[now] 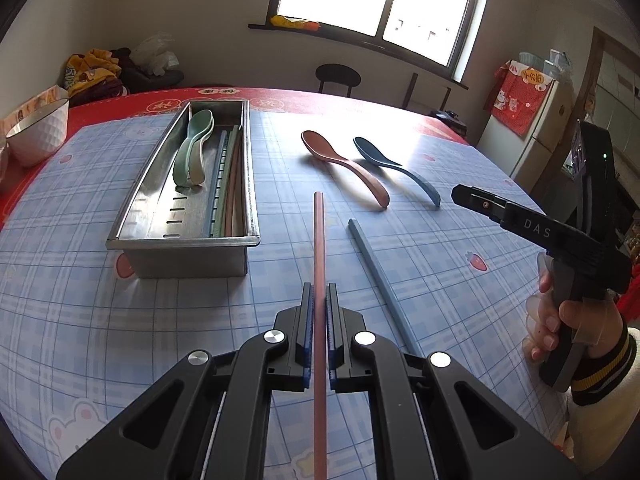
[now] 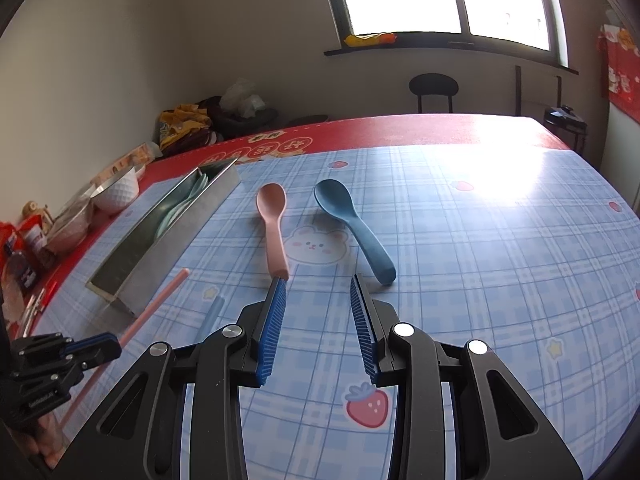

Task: Organize utensils
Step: 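Grasp the pink spoon with the right gripper while the left holds the pink chopstick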

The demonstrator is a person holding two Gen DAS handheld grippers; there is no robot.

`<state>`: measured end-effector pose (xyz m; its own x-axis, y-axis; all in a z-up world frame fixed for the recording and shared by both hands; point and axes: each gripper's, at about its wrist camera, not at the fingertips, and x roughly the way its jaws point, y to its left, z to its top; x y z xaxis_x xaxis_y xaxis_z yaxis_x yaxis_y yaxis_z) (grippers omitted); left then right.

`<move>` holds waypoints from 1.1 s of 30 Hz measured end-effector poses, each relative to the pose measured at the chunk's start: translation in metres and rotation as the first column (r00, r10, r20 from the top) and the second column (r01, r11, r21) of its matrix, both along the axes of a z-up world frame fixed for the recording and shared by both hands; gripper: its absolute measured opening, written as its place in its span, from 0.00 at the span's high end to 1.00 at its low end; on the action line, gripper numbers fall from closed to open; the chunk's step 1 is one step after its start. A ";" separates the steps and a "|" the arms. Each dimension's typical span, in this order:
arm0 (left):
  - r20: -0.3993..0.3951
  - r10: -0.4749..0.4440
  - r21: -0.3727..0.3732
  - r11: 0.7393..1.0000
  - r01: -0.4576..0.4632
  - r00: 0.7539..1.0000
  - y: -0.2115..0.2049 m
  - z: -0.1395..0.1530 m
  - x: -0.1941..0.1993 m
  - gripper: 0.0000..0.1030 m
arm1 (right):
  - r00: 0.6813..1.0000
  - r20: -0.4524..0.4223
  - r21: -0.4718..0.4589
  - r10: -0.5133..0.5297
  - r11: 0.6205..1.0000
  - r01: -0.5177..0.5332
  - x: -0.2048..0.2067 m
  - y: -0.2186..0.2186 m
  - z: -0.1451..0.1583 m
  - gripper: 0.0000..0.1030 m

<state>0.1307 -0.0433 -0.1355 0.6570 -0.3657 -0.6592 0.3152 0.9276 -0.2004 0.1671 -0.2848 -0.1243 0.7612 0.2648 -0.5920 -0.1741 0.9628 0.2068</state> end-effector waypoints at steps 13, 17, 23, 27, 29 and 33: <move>0.032 0.018 -0.069 0.997 -0.016 0.999 0.012 0.006 -0.004 0.94 | 0.991 -0.038 -0.249 0.130 0.959 -0.136 0.058 0.066 0.014 0.69; 0.035 0.023 -0.082 0.996 -0.020 0.999 0.014 0.007 -0.005 0.94 | 0.985 -0.067 -0.325 0.159 0.930 -0.172 0.081 0.089 0.003 0.72; 0.026 0.006 -0.085 0.996 -0.003 1.000 0.013 0.005 -0.004 0.94 | 0.982 -0.131 -0.329 0.134 0.929 -0.171 0.103 0.101 -0.009 0.75; 0.021 -0.001 -0.084 0.996 0.003 1.000 0.013 0.004 -0.003 0.94 | 0.983 -0.162 -0.313 0.088 0.940 -0.136 0.114 0.097 -0.016 0.75; 0.018 0.001 -0.087 0.996 0.001 1.000 0.013 0.004 -0.002 0.94 | 0.979 -0.188 -0.266 0.074 0.956 -0.124 0.119 0.090 -0.019 0.79; 0.015 -0.006 -0.077 0.997 0.007 1.000 0.011 0.003 -0.001 0.94 | 0.973 -0.224 -0.211 0.053 0.972 -0.101 0.126 0.079 -0.025 0.86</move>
